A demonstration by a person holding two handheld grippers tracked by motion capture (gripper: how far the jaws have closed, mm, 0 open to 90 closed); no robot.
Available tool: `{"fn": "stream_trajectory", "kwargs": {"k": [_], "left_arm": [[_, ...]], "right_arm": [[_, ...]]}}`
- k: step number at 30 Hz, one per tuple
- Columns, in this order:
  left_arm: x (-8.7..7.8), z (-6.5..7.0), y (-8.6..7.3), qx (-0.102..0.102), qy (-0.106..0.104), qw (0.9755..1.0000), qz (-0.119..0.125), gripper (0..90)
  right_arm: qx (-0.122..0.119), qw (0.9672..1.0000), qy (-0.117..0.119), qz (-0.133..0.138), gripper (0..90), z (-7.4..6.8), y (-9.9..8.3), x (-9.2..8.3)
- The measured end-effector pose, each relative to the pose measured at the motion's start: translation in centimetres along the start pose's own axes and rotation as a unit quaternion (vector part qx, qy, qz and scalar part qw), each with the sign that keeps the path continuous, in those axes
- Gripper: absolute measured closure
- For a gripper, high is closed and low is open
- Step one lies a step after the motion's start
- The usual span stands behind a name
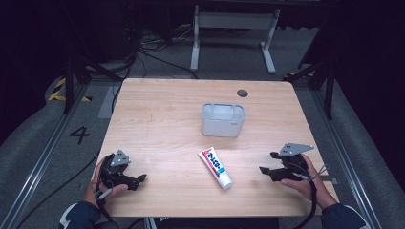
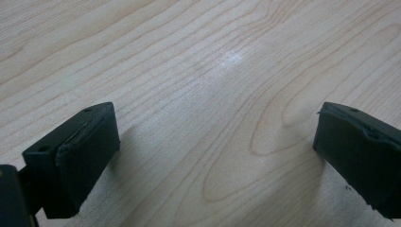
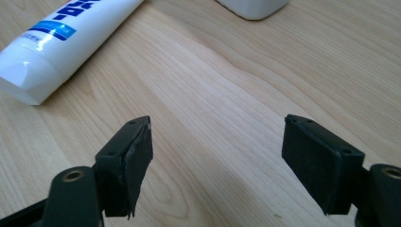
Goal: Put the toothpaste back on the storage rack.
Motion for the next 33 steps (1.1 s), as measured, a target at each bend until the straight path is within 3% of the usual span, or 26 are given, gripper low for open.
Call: {"fn": "stream_trajectory", "kwargs": {"k": [7, 19, 33], "left_arm": [[0.0, 0.0, 0.0, 0.0, 0.0, 1.0, 0.0, 1.6], [0.0, 0.0, 0.0, 0.0, 0.0, 1.0, 0.0, 1.6], [0.0, 0.0, 0.0, 0.0, 0.0, 1.0, 0.0, 1.6]], "right_arm": [[-0.006, 0.9998, 0.018, -0.003, 28.8, -0.7, 1.0, 0.7], [-0.023, 0.9993, 0.03, -0.002, 31.0, -1.6, 3.4, 1.6], [-0.046, 0.9978, 0.048, -0.007, 29.7, -3.6, 6.3, 3.3]]}}
Point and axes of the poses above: each handheld gripper's, and its own axes: x roughly forward along the jaws, y roughly out of its top, z roughly to its right, the point moved 5 cm from there along x, roughly forward along the jaws, and after that the axes turned 11 degrees about -x, right-handed, at the moved point
